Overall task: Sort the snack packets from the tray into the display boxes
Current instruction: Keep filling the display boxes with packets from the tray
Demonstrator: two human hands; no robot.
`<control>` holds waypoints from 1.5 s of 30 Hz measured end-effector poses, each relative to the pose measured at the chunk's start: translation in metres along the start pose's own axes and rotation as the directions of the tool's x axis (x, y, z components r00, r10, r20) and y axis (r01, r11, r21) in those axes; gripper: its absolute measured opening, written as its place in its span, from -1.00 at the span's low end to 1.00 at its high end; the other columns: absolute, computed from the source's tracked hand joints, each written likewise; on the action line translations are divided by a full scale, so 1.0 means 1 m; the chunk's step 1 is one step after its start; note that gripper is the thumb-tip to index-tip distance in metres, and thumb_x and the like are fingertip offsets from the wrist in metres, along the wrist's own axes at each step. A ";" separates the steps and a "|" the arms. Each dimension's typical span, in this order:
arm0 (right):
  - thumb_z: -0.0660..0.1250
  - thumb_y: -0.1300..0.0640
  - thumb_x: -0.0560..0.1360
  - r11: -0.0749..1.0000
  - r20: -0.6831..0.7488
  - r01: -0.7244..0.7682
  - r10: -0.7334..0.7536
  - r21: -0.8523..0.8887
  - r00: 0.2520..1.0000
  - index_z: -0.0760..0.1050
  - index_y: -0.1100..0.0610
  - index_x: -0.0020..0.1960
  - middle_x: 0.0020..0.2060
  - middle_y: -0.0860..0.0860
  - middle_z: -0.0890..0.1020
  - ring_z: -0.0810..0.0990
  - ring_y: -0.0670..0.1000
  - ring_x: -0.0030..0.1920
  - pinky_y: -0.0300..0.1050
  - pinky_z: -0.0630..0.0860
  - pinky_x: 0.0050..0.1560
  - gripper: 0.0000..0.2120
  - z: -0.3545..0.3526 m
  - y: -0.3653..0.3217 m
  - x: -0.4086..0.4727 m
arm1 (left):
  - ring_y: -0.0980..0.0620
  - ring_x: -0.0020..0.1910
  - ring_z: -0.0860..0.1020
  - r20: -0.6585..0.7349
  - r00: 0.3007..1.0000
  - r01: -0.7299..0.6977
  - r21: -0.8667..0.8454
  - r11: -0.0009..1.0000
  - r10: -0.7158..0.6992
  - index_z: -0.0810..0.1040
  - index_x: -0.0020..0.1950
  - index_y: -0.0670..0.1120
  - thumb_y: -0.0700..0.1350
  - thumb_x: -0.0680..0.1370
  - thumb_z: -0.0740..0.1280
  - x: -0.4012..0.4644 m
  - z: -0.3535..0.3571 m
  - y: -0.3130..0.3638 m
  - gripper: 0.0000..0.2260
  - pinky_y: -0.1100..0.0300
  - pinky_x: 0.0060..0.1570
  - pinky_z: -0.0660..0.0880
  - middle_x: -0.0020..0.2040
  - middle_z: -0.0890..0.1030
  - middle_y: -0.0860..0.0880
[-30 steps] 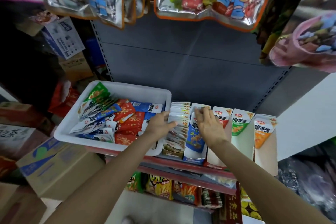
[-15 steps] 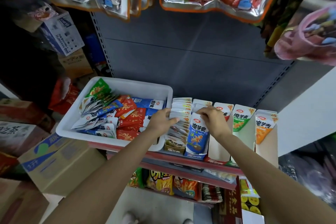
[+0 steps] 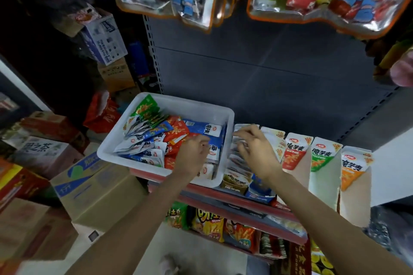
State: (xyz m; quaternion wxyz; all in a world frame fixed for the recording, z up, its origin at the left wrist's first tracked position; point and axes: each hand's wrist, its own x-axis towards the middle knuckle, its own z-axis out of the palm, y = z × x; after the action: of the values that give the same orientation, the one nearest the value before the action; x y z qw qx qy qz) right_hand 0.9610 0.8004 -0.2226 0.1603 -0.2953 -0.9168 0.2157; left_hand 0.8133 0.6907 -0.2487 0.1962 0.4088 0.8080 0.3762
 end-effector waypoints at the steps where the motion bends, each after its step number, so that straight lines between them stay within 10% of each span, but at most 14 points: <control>1: 0.20 0.28 0.56 0.999 0.009 0.025 -0.025 0.026 1.000 0.50 0.18 0.26 0.18 0.06 0.43 0.48 -0.01 0.12 -0.28 0.36 0.20 -0.70 0.004 -0.012 0.007 | 0.04 -0.01 0.58 -0.035 0.999 -0.020 0.056 0.998 0.022 0.54 0.20 -0.16 -0.24 0.57 0.25 0.000 -0.010 -0.012 -0.78 0.21 0.04 0.51 0.07 0.63 -0.10; 8: 0.19 0.17 0.59 0.998 0.324 0.012 -0.030 0.059 0.945 0.23 0.11 0.48 0.34 0.13 0.38 0.41 0.12 0.31 -0.06 0.33 0.32 -0.54 0.077 -0.091 0.050 | -0.15 0.11 0.52 -0.093 0.996 0.022 0.397 0.918 0.016 0.54 0.22 -0.13 -0.19 0.55 0.28 0.007 -0.090 -0.091 -0.75 -0.01 0.07 0.49 0.15 0.56 -0.16; 12: 0.17 0.18 0.61 0.973 0.469 -0.192 0.110 0.130 0.877 0.09 0.20 0.51 0.41 0.20 0.32 0.32 0.15 0.39 -0.15 0.25 0.31 -0.48 0.126 -0.120 0.072 | -0.27 0.21 0.47 0.029 0.992 0.108 0.273 0.956 -0.120 0.50 0.27 -0.21 0.03 0.45 0.32 0.019 -0.115 -0.137 -0.54 -0.14 0.19 0.44 0.24 0.50 -0.27; 21: 0.22 0.26 0.56 0.806 0.355 -0.565 0.484 0.175 0.800 0.57 0.23 0.04 0.10 0.16 0.62 0.57 0.14 0.11 -0.13 0.45 0.07 -0.83 0.175 -0.126 0.102 | -0.09 0.29 0.39 0.243 0.964 -0.006 0.422 0.907 -0.107 0.36 0.40 -0.09 0.00 0.56 0.30 0.028 -0.128 -0.163 -0.56 0.00 0.20 0.42 0.32 0.39 -0.09; 25: 0.11 0.39 0.54 0.805 0.251 -0.532 0.476 0.261 0.843 0.41 0.07 -0.24 -0.05 0.14 0.63 0.55 0.06 -0.07 -0.14 0.44 -0.05 -0.70 0.171 -0.127 0.100 | -0.08 0.26 0.44 0.207 0.973 0.022 0.346 0.938 -0.099 0.39 0.39 -0.07 0.03 0.54 0.33 0.030 -0.131 -0.166 -0.55 -0.01 0.20 0.44 0.31 0.43 -0.08; 29: 0.05 0.39 0.55 0.865 0.067 -0.424 0.422 0.268 0.904 0.33 0.16 -0.10 -0.21 0.10 0.51 0.46 0.08 -0.20 -0.13 0.28 -0.25 -0.81 0.147 -0.121 0.090 | -0.03 -0.11 0.52 0.116 0.987 0.100 0.126 0.987 -0.115 0.55 -0.01 -0.14 0.03 0.52 0.34 0.028 -0.140 -0.161 -0.77 0.14 -0.09 0.38 -0.11 0.49 -0.02; 38: 0.20 0.34 0.54 0.900 -0.048 -0.240 0.275 0.363 0.960 0.34 0.09 -0.04 -0.15 0.04 0.59 0.54 0.03 -0.18 -0.13 0.44 -0.18 -0.84 0.069 -0.097 0.076 | 0.00 0.34 0.39 0.170 0.979 -0.108 -0.047 0.993 0.114 0.39 0.40 -0.11 -0.10 0.56 0.33 0.032 -0.115 -0.087 -0.58 0.32 0.17 0.27 0.36 0.43 -0.07; 45: 0.36 0.36 0.45 0.883 0.044 -0.334 0.339 0.331 0.940 0.40 0.05 -0.20 -0.27 0.04 0.58 0.55 0.00 -0.23 -0.33 0.45 -0.27 -0.75 0.058 -0.066 0.070 | -0.12 0.12 0.56 0.241 0.970 -0.046 0.112 0.993 0.018 0.53 0.21 -0.23 -0.16 0.57 0.30 0.051 -0.055 -0.058 -0.75 0.17 0.01 0.42 0.13 0.60 -0.22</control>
State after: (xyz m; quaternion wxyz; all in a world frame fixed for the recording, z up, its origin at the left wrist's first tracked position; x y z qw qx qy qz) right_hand 0.8510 0.7777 -0.2279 0.1751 -0.4201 -0.8005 0.3899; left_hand 0.7194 0.6858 -0.2585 0.2620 0.4750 0.7923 0.2793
